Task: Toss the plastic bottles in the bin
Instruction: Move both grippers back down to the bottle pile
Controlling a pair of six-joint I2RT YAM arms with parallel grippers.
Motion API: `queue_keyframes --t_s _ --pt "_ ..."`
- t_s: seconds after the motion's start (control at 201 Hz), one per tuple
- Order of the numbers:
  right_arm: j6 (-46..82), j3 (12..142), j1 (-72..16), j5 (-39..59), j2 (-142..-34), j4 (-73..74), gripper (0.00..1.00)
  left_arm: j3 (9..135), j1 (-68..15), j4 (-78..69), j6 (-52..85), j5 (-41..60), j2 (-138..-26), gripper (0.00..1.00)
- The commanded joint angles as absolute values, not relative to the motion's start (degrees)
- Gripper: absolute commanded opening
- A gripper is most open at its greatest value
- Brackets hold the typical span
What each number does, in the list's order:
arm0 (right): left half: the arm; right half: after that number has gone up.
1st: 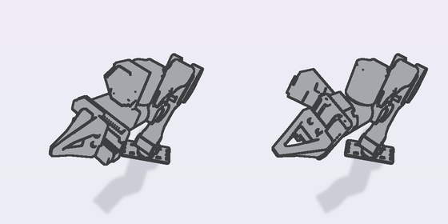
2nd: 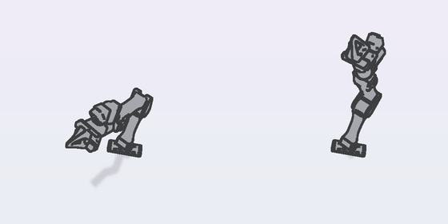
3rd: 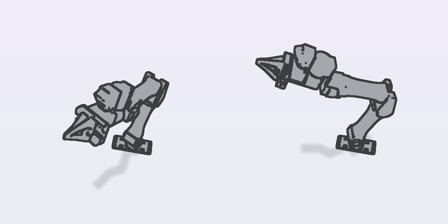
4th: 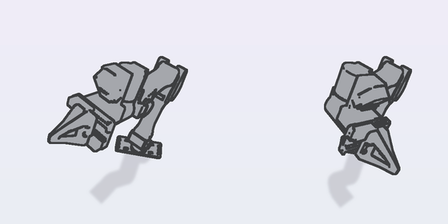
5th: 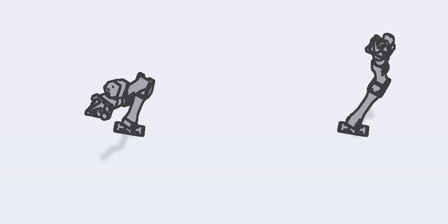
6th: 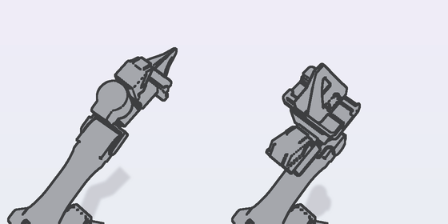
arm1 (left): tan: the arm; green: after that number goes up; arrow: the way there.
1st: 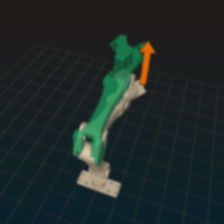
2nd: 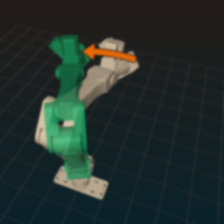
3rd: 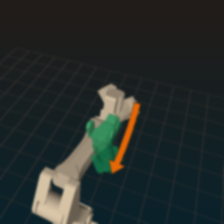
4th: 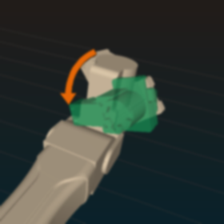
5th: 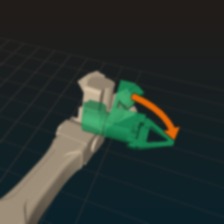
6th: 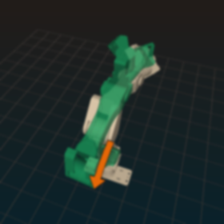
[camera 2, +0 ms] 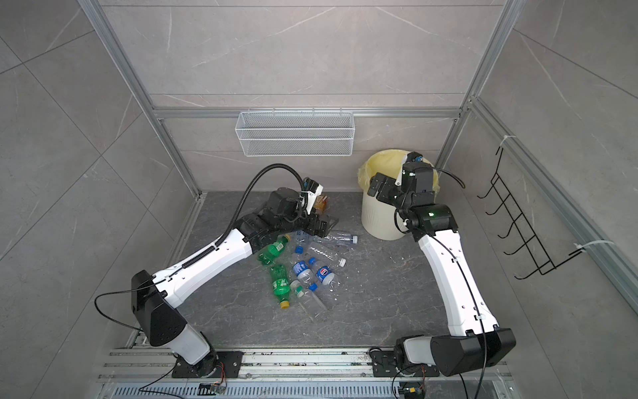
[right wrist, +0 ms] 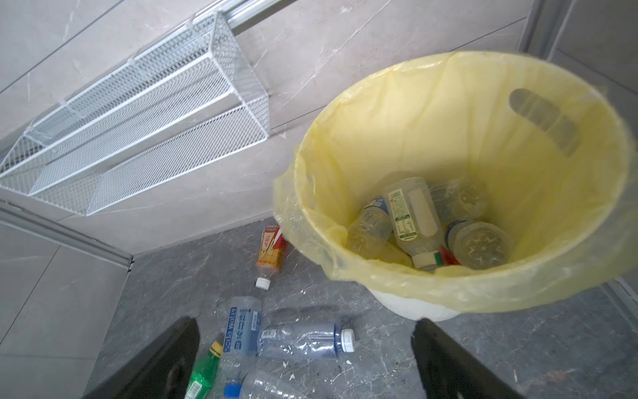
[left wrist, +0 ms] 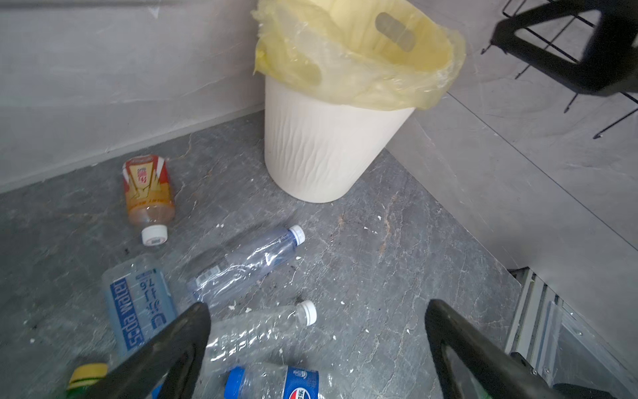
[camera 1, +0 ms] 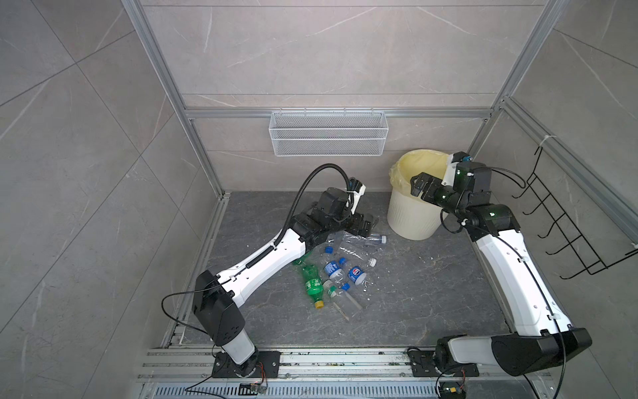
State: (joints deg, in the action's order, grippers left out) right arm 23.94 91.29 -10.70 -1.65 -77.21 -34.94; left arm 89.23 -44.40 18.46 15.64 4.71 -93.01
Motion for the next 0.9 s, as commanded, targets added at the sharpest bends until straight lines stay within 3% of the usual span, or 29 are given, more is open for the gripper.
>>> queue_keyframes --t_s 0.0,0.378,0.662,0.896 --pt "22.72 87.87 -14.93 -1.57 -75.62 -32.88 1.00 85.98 -39.69 19.50 21.19 6.74 -88.51 1.00" --pt "19.64 73.97 -34.55 -6.90 -77.44 -23.80 1.00 79.82 -25.45 35.50 26.07 6.45 -86.73 1.00" --pt "24.34 68.67 -42.96 -6.76 -83.00 -18.81 1.00 77.48 -24.43 42.74 21.09 1.87 -89.51 1.00" --pt "27.36 68.09 -44.91 -4.04 -86.12 -16.95 1.00 78.09 -24.37 45.10 18.50 1.35 -96.80 1.00"
